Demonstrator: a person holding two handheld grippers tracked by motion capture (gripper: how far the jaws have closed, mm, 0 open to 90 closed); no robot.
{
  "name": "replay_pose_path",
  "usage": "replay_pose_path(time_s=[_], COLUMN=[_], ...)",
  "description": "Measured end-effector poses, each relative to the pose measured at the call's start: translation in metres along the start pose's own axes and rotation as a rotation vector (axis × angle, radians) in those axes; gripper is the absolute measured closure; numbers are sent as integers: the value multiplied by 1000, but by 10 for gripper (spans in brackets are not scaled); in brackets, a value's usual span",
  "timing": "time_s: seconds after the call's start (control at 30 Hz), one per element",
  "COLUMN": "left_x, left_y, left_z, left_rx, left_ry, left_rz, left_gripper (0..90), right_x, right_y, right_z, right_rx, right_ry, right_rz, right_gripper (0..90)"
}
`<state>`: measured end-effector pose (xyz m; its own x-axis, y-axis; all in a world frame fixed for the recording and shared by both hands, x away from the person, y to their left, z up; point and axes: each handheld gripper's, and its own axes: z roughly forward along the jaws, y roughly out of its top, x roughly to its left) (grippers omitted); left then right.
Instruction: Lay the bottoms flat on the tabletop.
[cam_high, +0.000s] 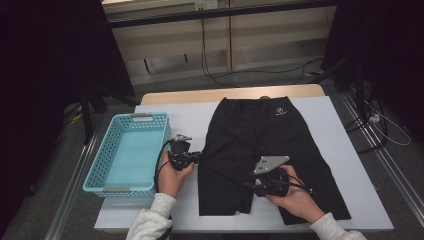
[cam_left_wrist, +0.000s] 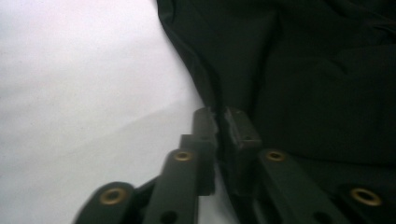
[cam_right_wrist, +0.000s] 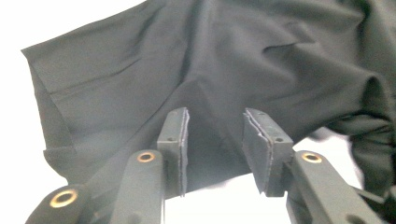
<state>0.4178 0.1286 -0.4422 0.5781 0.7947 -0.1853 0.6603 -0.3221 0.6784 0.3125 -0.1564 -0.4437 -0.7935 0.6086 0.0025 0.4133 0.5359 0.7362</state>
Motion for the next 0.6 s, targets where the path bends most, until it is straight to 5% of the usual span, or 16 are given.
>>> replay_pose_path(time_s=[0.1, 0.27, 0.6], left_x=[1, -1, -4], left_y=[-1, -1, -7], left_z=[2, 0, 0], left_rx=[7, -13, 14], left_ry=[-4, 4, -12], left_rz=[-5, 4, 13], left_gripper=[749, 624, 444], right_x=[1, 1, -11], right_y=[-1, -3, -11], right_z=[7, 13, -8], right_rx=[34, 68, 67], right_ry=[-1, -5, -23], right_rz=[-9, -50, -35], right_gripper=[659, 898, 881])
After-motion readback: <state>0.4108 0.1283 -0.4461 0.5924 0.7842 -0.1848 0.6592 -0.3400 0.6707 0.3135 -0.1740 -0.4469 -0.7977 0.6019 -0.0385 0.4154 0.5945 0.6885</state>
